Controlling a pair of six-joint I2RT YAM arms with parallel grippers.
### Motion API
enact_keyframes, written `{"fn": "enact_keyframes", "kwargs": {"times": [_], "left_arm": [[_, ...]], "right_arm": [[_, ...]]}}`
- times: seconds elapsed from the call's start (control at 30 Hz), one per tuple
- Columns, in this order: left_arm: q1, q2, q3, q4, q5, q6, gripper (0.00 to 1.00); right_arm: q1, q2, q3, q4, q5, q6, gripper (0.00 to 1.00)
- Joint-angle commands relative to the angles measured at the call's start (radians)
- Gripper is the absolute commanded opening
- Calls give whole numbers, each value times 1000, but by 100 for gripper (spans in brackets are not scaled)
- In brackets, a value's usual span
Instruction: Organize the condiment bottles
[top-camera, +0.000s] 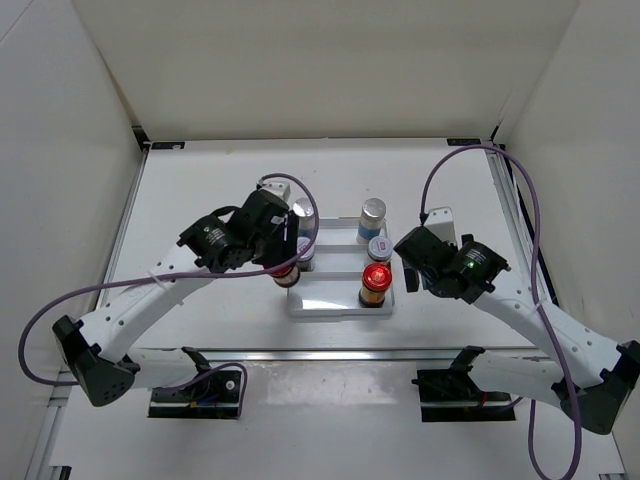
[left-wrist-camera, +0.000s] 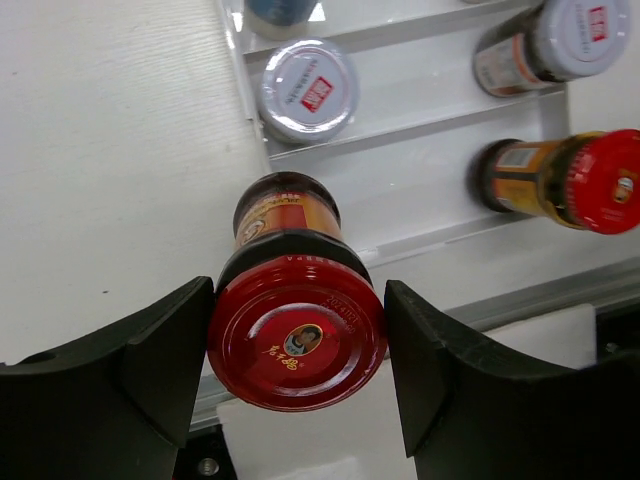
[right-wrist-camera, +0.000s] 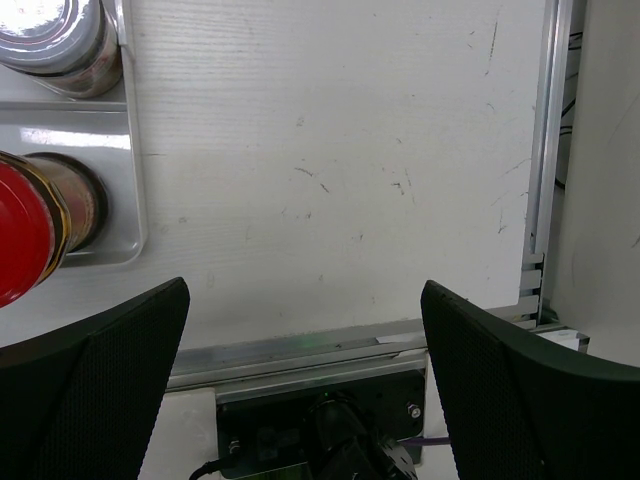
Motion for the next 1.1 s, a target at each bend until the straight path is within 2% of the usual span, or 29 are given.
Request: {"fn": "enact_keyframes", "kwargs": {"times": [0.0, 0.27, 0.6, 1.07], "left_arm": [[-60, -37, 71, 11, -25, -71, 11], [-174, 4, 42, 72, -134, -132, 11], [-192, -42, -168, 301, -208, -114, 11], [-211, 61, -179, 379, -188, -113, 14]], "right_arm": [[-2, -25, -5, 0, 30, 20, 100], [-2, -25, -5, 0, 30, 20, 100], [-2, -25, -5, 0, 21, 20, 100], [-2, -34, -5, 9, 21, 11, 100]]}}
